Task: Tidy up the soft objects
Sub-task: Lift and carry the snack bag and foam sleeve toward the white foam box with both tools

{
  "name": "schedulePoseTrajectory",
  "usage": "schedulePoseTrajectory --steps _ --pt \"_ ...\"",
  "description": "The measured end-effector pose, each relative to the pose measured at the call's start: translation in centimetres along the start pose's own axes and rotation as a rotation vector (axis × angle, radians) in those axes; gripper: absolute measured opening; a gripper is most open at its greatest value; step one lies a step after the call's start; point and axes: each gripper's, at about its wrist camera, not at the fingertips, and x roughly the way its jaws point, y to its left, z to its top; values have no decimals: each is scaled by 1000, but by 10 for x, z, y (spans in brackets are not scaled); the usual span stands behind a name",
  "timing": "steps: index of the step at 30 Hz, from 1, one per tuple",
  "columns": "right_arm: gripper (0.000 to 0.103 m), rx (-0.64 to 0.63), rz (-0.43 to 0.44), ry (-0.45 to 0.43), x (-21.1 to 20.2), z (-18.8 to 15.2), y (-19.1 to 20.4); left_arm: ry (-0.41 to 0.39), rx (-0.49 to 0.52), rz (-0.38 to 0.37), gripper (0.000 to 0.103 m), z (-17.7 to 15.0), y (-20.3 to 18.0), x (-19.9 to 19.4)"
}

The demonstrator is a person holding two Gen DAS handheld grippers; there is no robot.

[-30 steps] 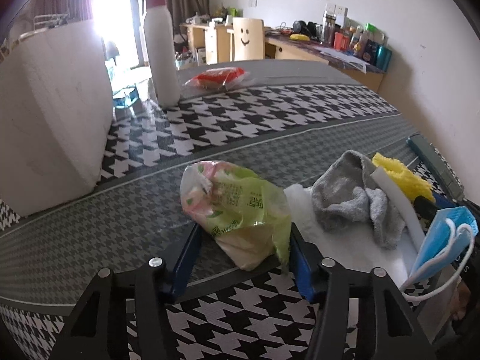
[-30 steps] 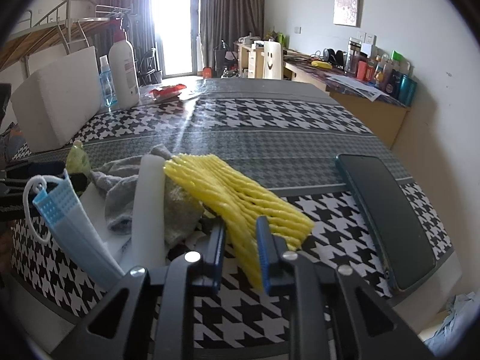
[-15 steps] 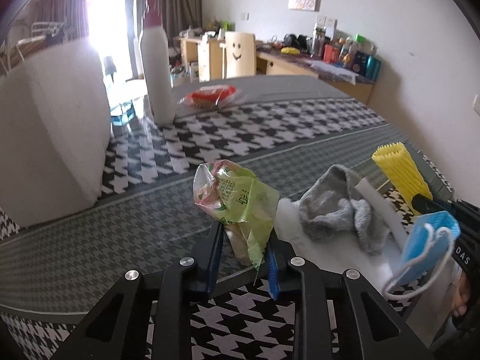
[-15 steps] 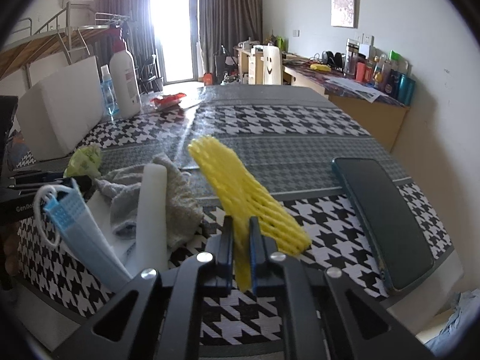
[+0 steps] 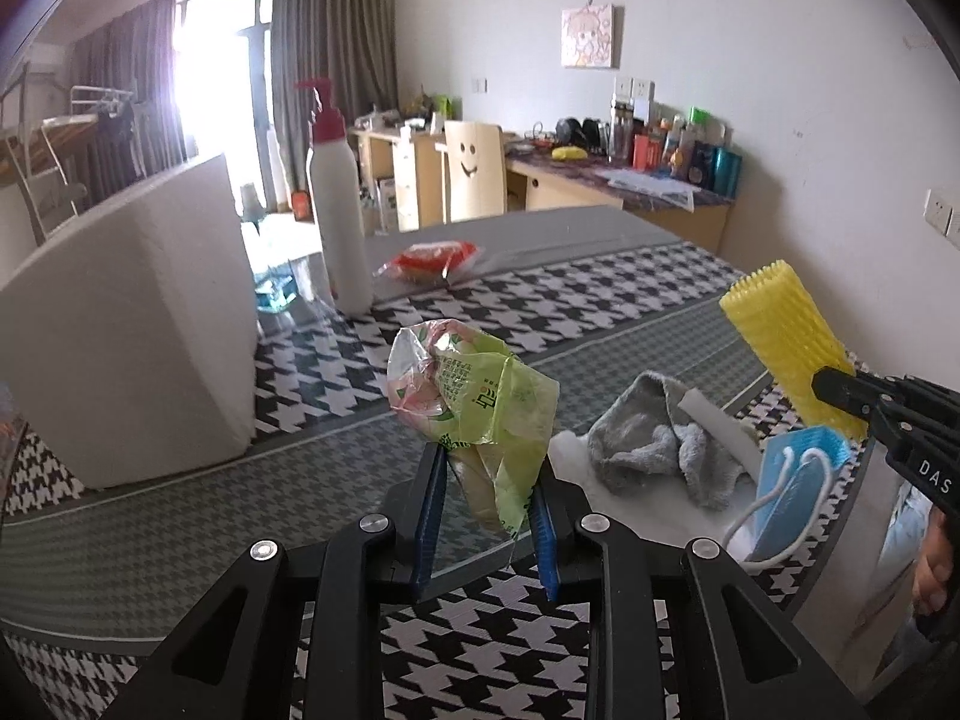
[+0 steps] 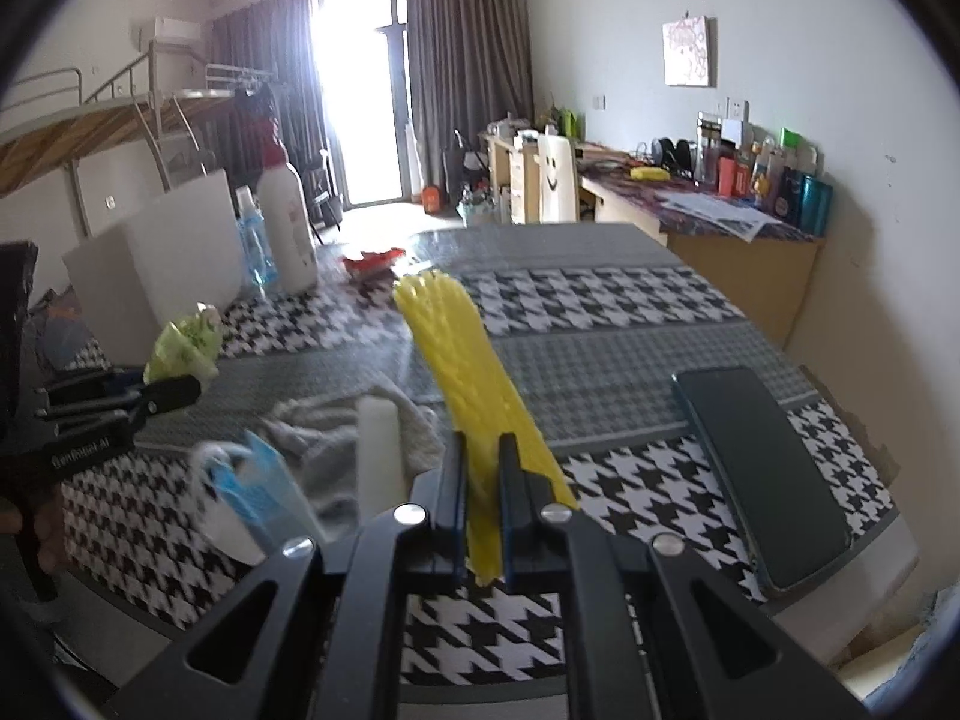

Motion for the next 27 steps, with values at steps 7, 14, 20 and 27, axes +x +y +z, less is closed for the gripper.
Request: schedulePoseTrajectory --steps 7,14,20,27 --pt "12 18 34 -54 -10 9 13 -30 -17 23 28 2 12 -14" --pt "12 3 69 -71 -11 18 29 -63 -18 28 28 4 19 -31" --pt "12 2 98 -85 -12 27 40 -93 -14 34 28 10 24 -44" --pt "12 -17 130 -106 -12 38 55 -135 -23 60 28 14 33 -57"
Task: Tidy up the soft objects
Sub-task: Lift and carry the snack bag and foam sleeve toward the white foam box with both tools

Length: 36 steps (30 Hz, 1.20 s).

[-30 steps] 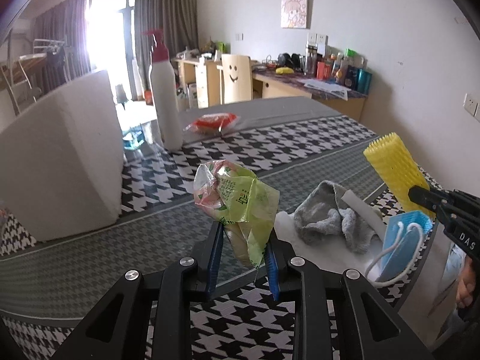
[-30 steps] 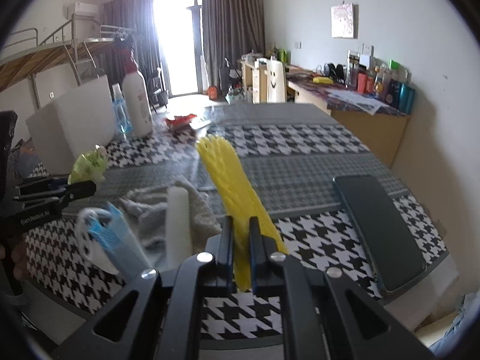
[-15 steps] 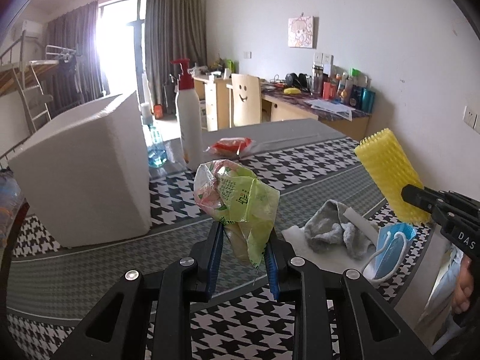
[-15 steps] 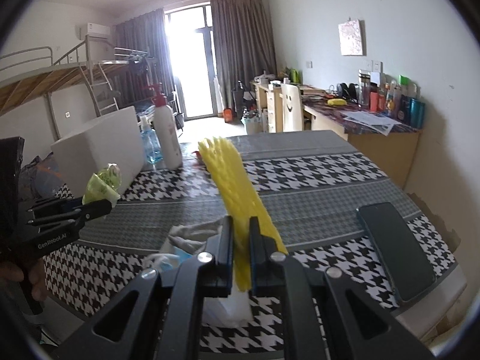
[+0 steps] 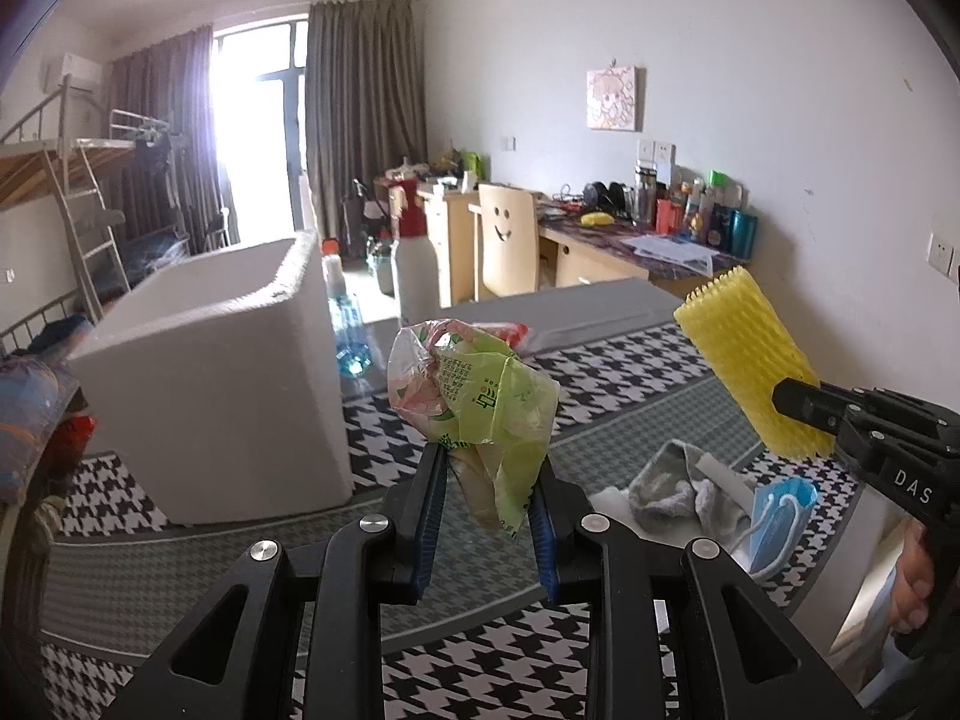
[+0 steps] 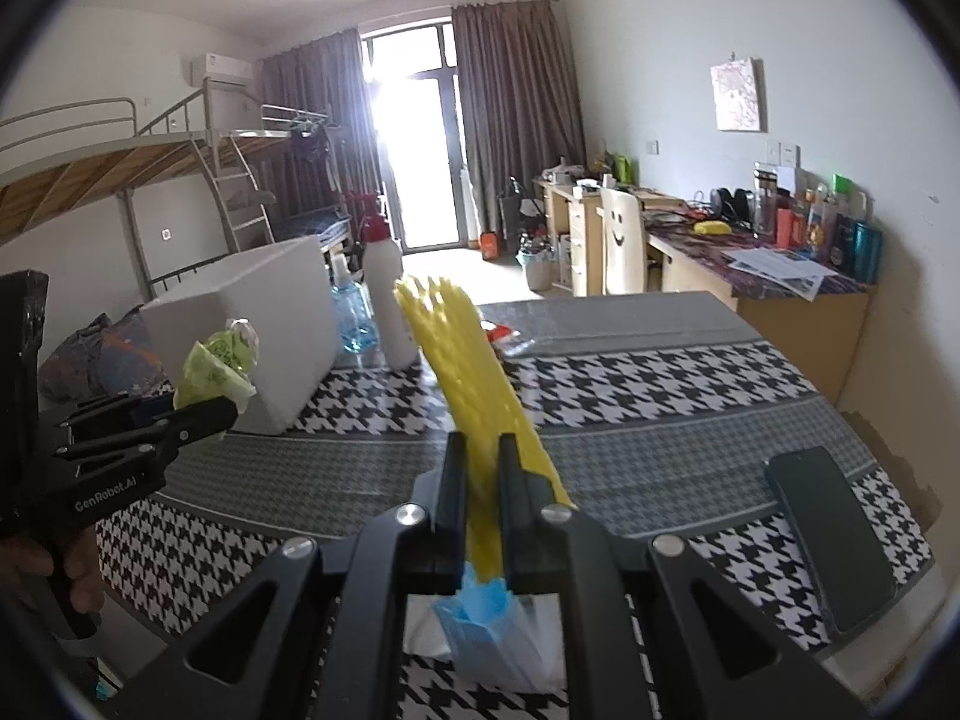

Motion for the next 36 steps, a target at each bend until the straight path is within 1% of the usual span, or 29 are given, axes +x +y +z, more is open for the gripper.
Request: schedulePoseTrajectory --steps 12,18,22,29,32,36 --pt "12 -26 35 -28 4 18 15 -44 -38 10 28 10 12 -11" --pt "12 -26 33 -46 5 27 21 -59 -21 10 28 18 16 -15" --pt "12 -25 43 -60 5 33 24 -82 -12 26 28 24 19 -21" --pt "12 -26 69 -67 8 40 30 -76 -1 31 28 31 20 -20" --pt "12 -30 72 -68 10 43 31 -74 -2 22 28 33 20 -19" --pt "12 -42 79 -74 11 47 35 -87 0 27 28 37 25 -23"
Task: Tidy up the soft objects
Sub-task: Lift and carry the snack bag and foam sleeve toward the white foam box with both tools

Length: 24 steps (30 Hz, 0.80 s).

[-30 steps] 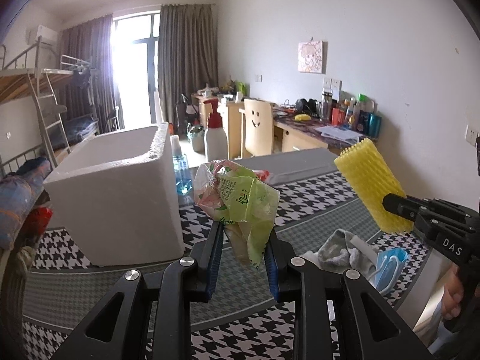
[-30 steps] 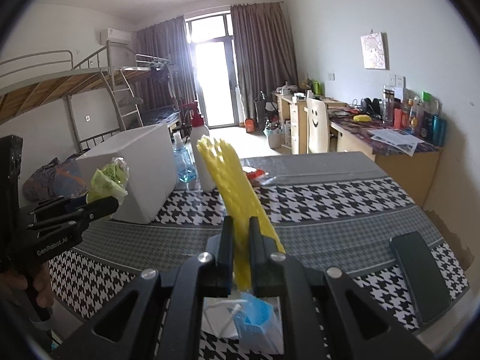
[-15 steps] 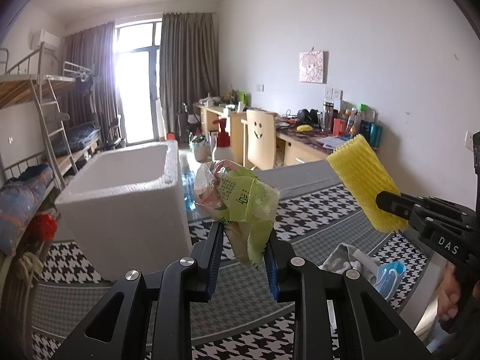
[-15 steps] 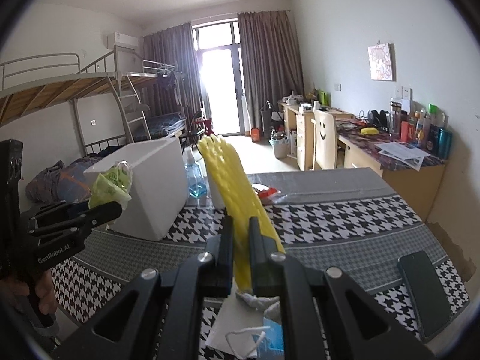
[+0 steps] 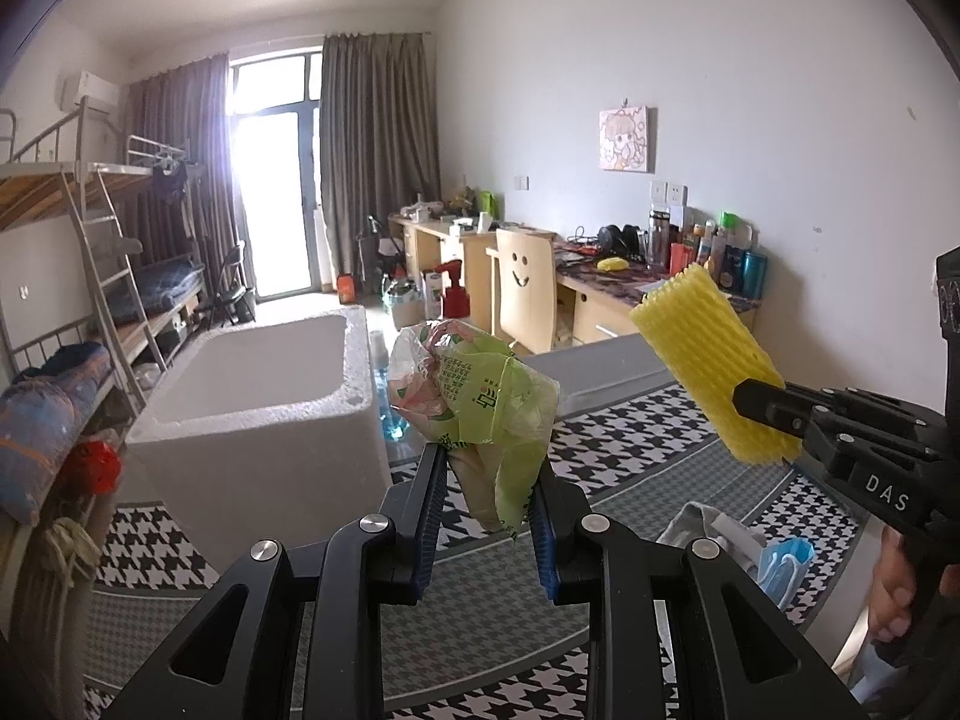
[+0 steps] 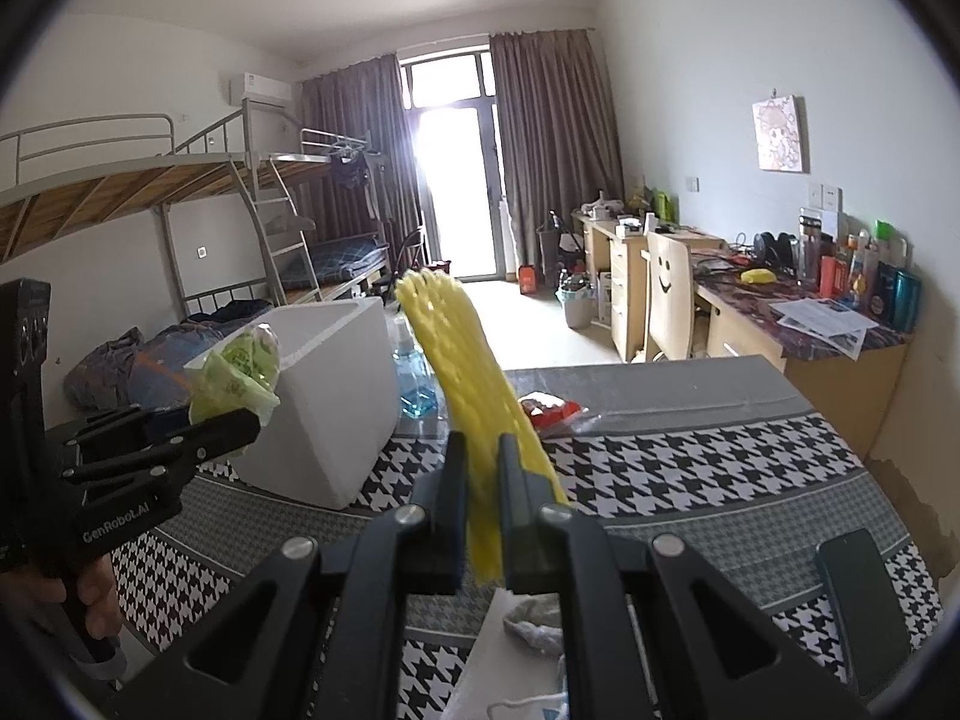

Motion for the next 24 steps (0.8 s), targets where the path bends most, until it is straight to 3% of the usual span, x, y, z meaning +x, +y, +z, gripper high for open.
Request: schedulePoseTrajectory --steps 24 --pt "12 -65 46 -17 17 31 26 -36 -20 47 28 23 22 -1"
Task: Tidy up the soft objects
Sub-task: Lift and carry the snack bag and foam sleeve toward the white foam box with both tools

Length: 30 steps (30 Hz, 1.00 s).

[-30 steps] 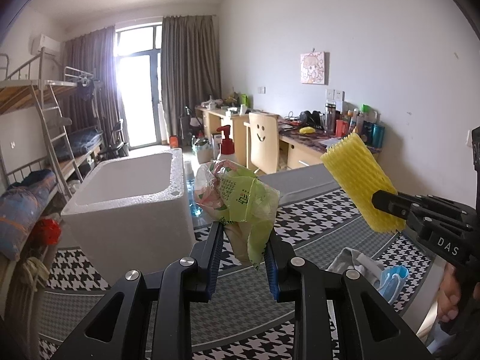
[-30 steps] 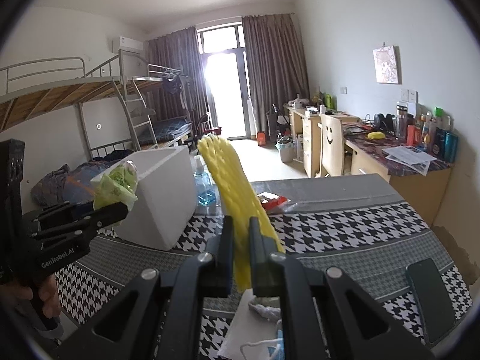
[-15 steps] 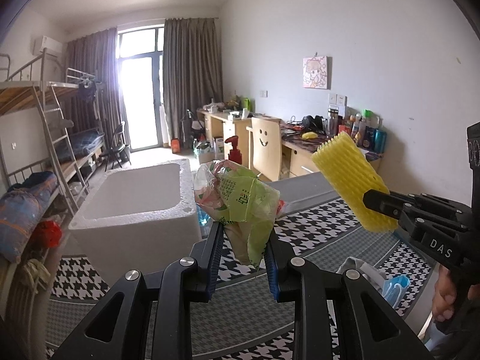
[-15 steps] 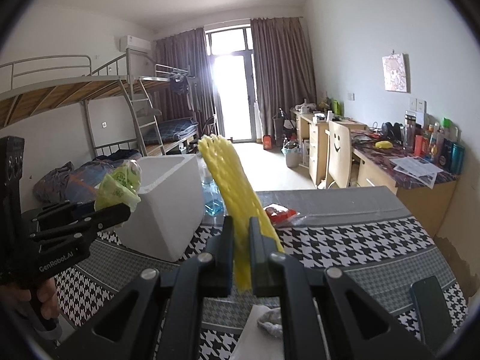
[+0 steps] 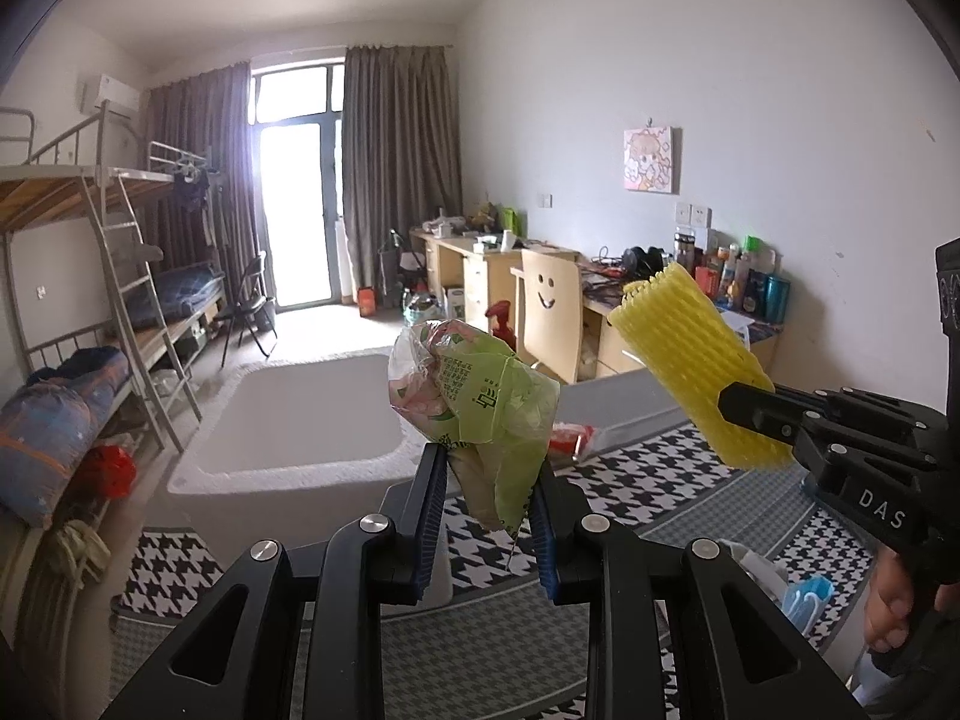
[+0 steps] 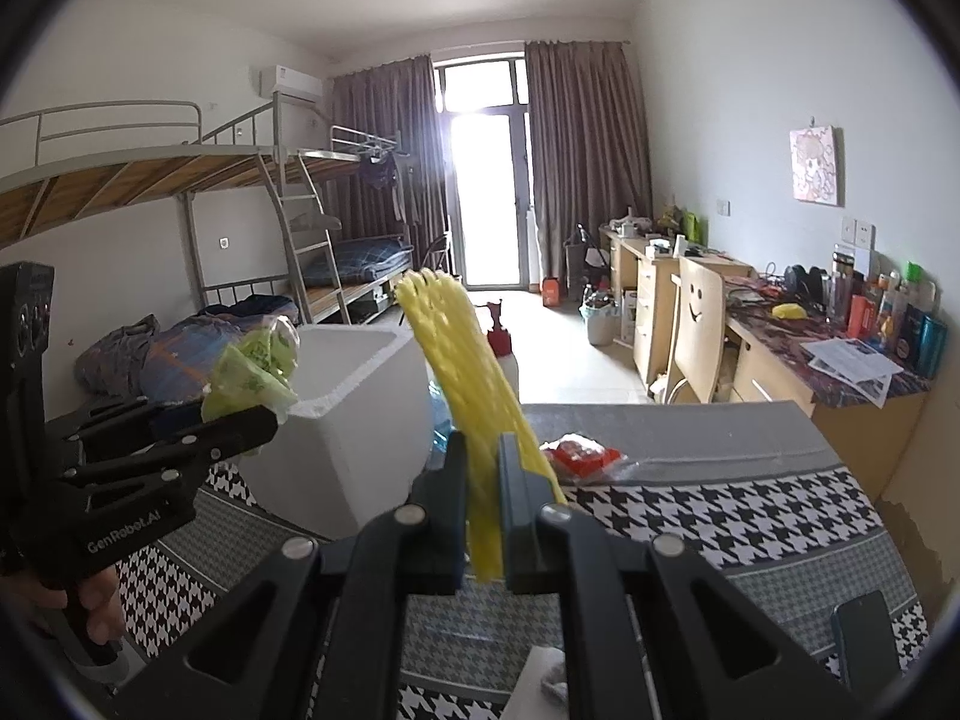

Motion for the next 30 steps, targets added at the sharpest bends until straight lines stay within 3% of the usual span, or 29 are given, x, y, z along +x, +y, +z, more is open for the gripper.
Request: schedulePoseTrajectory --steps 10,30 --pt "12 -16 18 0 10 14 10 -14 -12 13 28 11 12 6" --pt "12 -9 83 35 40 36 31 -48 -23 134 28 25 41 17"
